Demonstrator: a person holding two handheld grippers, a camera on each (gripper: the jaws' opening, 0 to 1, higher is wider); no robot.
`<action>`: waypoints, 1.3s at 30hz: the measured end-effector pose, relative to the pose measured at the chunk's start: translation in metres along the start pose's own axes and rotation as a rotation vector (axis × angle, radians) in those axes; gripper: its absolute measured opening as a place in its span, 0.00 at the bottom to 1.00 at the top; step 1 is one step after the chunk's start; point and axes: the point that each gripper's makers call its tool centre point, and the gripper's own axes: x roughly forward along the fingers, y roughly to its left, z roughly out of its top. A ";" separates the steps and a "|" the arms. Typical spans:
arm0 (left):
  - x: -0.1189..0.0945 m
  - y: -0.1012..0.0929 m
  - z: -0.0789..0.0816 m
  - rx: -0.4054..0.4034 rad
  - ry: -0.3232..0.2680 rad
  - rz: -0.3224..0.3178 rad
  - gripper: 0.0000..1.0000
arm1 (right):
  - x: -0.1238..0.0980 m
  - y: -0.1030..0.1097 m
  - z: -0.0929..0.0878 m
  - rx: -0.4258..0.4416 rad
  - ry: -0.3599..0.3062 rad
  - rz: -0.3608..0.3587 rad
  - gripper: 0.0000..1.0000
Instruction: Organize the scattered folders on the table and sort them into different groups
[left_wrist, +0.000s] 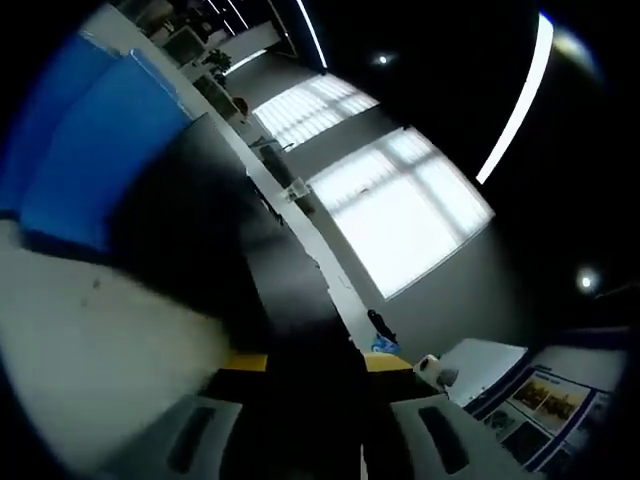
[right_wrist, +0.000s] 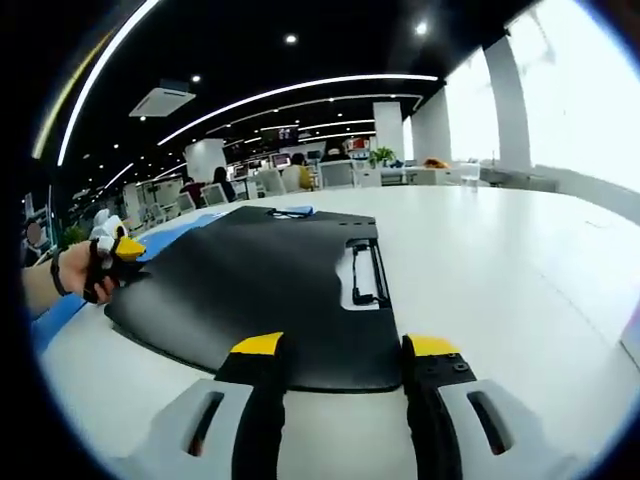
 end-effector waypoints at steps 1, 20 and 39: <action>0.000 -0.002 0.000 0.004 -0.009 -0.007 0.21 | 0.000 0.001 0.000 0.006 -0.001 0.006 0.47; -0.009 -0.033 0.016 -0.207 -0.185 -0.155 0.05 | -0.008 0.013 0.010 0.031 -0.085 0.068 0.54; -0.047 -0.043 0.015 -0.353 -0.318 -0.244 0.05 | -0.053 0.037 0.048 0.378 -0.331 0.086 0.83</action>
